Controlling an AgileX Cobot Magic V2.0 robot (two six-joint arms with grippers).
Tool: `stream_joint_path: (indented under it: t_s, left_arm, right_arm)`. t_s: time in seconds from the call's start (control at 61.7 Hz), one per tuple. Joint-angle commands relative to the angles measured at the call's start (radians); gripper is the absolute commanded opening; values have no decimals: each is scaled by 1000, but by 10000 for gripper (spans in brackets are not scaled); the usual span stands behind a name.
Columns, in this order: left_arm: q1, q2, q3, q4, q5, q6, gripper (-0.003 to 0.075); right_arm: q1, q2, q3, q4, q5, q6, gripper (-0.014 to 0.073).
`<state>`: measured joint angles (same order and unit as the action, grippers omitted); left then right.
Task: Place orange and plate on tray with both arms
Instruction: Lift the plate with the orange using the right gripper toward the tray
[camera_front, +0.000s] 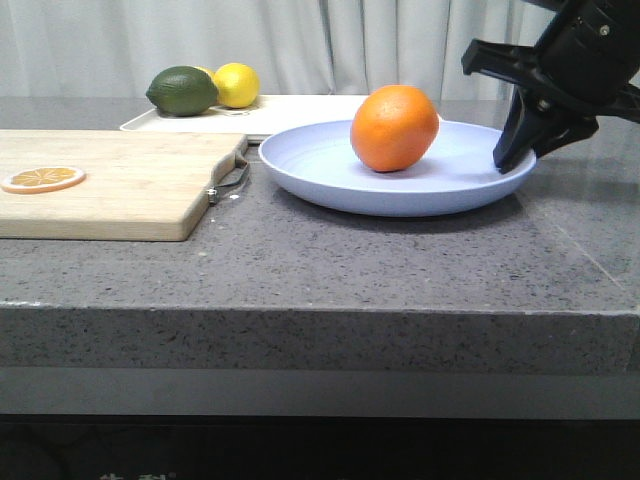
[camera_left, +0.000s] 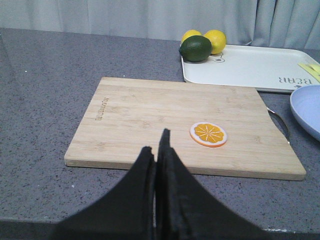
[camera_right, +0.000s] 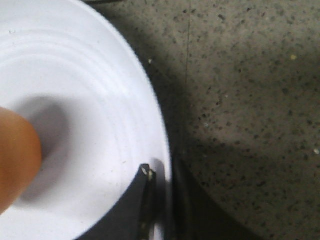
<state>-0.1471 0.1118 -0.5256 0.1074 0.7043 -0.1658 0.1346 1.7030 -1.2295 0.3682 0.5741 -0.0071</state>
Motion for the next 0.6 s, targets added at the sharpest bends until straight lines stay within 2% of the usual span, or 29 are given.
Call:
stream_joint_path:
  t_s: [0.0, 0.308, 0.584]
  left_arm:
    - [2, 13, -25, 2, -89, -7, -18]
    - [2, 13, -25, 2, -89, -7, -18]
    - [2, 13, -25, 2, -89, -7, -18]
  right_arm:
    - [-1, -42, -30, -7, -10, -20, -48]
    - [-1, -42, -54, 139, 67, -20, -51]
    - [-1, -35, -204, 253, 179, 1, -51]
